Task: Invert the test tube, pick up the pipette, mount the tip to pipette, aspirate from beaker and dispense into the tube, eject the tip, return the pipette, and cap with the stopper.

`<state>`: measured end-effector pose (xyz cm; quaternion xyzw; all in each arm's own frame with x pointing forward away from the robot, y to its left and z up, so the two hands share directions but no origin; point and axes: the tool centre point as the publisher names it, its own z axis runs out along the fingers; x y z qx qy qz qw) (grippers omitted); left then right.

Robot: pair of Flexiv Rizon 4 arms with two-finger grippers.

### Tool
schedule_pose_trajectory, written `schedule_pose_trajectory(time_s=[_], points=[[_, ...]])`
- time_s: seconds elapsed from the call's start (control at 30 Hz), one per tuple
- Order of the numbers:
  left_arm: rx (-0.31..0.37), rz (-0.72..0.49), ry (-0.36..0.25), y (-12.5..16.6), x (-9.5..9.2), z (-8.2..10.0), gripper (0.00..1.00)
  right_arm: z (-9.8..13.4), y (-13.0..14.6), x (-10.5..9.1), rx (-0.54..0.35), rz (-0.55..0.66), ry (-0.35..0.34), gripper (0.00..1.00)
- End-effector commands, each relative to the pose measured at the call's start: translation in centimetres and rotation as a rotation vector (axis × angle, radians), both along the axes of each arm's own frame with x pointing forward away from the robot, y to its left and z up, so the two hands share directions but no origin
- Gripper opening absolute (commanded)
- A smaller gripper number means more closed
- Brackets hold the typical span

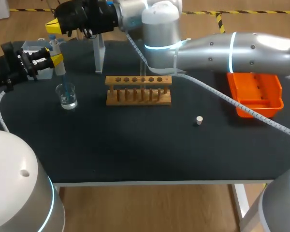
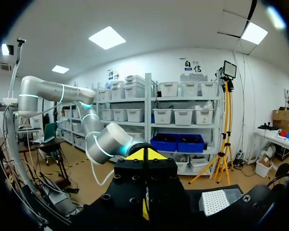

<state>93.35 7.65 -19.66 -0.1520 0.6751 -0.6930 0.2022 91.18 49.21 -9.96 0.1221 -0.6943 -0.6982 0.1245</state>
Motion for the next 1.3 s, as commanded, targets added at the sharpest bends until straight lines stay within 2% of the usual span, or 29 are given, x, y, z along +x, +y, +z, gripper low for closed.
schedule_pose_trajectory(time_s=[0.03, 1.3], points=[[-0.002, -0.004, -0.002, 0.1, 0.0, 0.0, 0.00, -0.6, 0.5, 0.6, 0.003, 0.017, 0.002, 0.00], [-0.002, -0.004, -0.002, 0.1, 0.0, 0.0, 0.00, -2.8, 1.3, 0.6, -0.014, 0.018, 0.014, 0.00]])
